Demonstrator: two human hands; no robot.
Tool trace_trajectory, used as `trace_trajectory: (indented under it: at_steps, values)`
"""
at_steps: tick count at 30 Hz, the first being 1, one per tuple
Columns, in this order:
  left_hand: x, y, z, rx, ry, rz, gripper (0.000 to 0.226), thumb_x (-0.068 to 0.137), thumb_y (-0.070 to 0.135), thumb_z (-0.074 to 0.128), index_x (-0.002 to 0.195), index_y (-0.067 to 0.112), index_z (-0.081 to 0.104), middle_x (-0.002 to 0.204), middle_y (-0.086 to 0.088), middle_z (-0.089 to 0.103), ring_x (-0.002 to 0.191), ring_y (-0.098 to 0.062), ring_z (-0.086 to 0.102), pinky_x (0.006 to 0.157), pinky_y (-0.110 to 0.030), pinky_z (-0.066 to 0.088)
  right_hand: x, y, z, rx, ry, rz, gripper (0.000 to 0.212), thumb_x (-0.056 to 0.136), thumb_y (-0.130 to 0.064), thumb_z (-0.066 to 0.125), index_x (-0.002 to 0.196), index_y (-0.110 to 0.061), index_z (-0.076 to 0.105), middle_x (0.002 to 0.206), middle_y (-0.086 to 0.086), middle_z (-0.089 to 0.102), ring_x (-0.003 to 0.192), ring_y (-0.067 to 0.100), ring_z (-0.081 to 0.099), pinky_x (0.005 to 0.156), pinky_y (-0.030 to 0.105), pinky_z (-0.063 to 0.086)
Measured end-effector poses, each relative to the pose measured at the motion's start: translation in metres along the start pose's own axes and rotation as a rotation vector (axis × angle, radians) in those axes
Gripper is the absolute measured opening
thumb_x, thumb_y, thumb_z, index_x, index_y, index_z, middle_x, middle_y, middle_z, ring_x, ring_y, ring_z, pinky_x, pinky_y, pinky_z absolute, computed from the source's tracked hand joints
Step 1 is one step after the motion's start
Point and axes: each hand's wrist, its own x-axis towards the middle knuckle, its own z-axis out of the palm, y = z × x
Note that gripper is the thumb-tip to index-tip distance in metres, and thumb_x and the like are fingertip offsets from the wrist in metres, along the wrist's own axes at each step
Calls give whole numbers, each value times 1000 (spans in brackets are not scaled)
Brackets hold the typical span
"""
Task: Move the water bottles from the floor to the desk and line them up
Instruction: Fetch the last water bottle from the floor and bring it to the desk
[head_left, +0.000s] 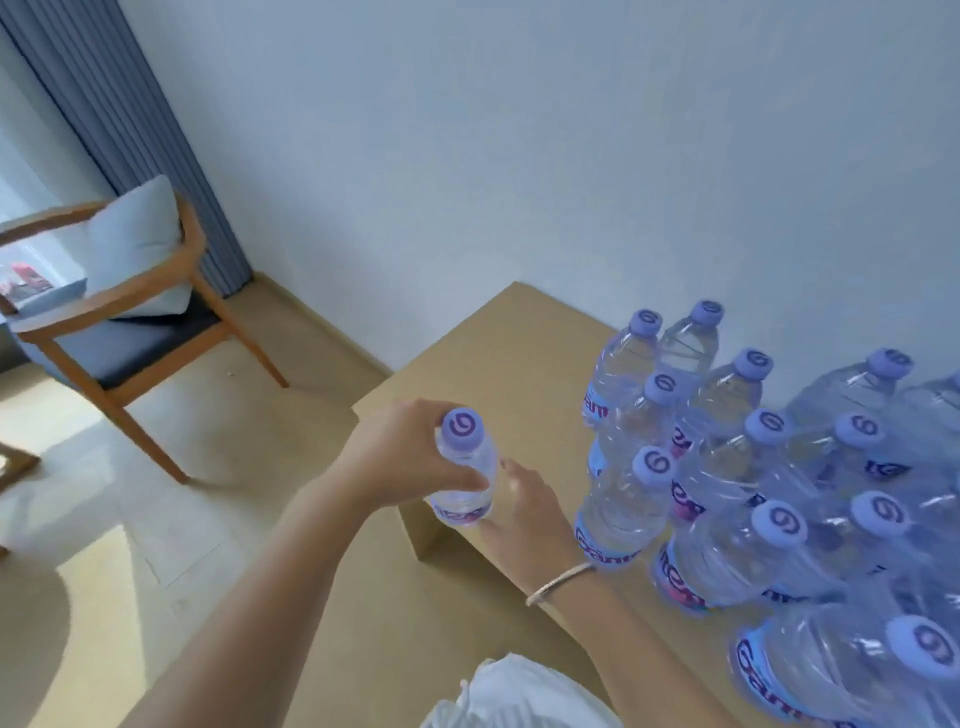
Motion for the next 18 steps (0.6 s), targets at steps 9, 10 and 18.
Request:
trace_trajectory:
  at_steps: [9,10,18]
  values:
    - [102,-3,-4,-21,-250,156,53,42,53,65,93,41,61,86,10,69,84,-15,65,76,-42,56,58,10,3,147,126,112,35,64,-32,51,99,-31,49,88,-11,61,83,11,58,75,35,51]
    - [112,-3,-5,-1,-282,188,54,42,53,64,94,42,60,86,9,69,84,-16,65,75,-42,56,62,9,3,181,153,139,33,64,-30,51,97,-31,50,86,-11,62,81,10,59,74,34,52]
    - [195,-10,-15,-17,-536,351,46,53,36,81,97,34,68,89,10,69,85,-13,63,78,-36,55,109,8,18,334,323,371,38,57,-27,68,91,-22,53,82,-9,63,75,2,61,67,29,53]
